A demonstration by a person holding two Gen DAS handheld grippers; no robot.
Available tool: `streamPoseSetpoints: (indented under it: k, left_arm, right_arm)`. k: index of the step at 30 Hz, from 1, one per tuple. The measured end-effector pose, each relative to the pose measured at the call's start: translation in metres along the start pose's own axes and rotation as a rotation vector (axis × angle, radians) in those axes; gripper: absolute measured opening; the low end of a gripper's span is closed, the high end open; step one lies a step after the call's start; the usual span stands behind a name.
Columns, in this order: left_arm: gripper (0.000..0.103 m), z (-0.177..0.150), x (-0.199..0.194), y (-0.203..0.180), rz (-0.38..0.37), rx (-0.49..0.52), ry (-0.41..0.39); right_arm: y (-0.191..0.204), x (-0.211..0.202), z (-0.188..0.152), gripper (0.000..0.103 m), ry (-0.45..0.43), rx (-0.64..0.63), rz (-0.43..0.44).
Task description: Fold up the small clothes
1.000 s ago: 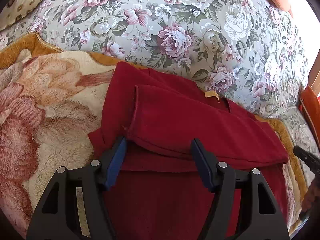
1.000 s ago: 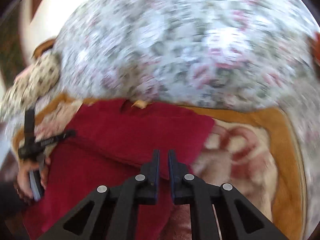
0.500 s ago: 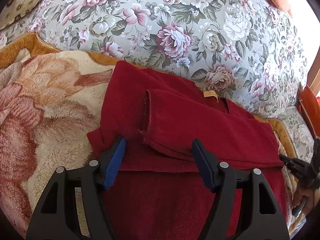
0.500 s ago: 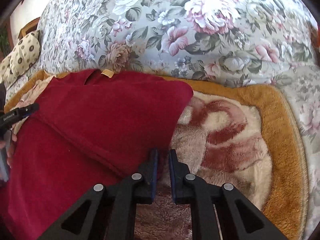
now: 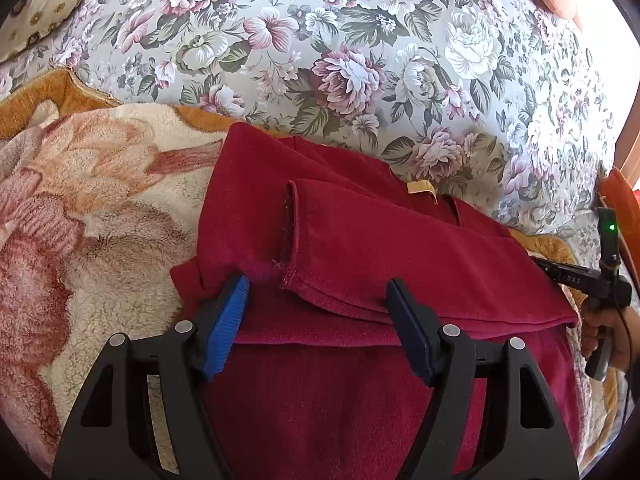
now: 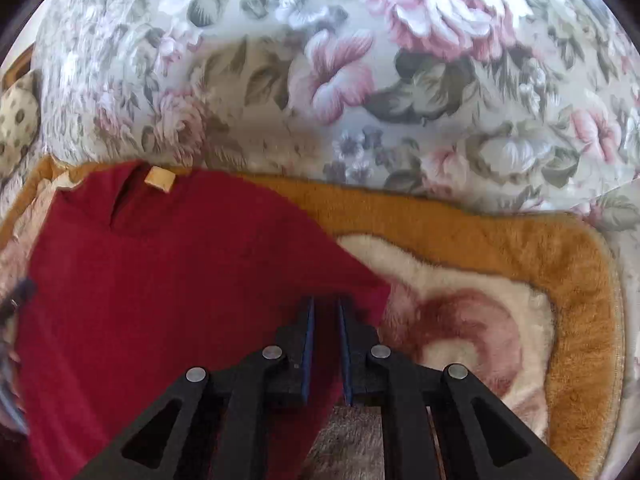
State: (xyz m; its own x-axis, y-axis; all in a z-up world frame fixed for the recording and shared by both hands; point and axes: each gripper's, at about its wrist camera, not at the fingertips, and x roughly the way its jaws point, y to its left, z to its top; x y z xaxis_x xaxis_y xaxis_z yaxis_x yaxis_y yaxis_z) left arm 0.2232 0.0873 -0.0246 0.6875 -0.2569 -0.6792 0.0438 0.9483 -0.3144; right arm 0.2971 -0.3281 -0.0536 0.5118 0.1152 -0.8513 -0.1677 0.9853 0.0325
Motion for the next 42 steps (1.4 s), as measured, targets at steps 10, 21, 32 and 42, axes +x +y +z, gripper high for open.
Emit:
streamPoseSetpoints:
  k: [10, 21, 32, 42]
  left_arm:
    - [0.071, 0.000, 0.000, 0.000, -0.002, -0.002, 0.000]
    - [0.080, 0.018, -0.006, 0.008, -0.098, -0.008, 0.135]
    - [0.080, -0.063, -0.171, 0.049, -0.007, 0.046, 0.169]
    - [0.080, -0.159, -0.207, 0.054, -0.173, -0.059, 0.270]
  right_arm:
    - [0.036, -0.075, -0.046, 0.012, -0.155, 0.005, 0.113]
    - [0.050, -0.089, -0.065, 0.019, -0.037, 0.101, 0.058]
    - [0.104, -0.226, -0.212, 0.028, -0.123, 0.120, 0.190]
    - [0.121, -0.232, -0.287, 0.035, -0.091, 0.240, 0.247]
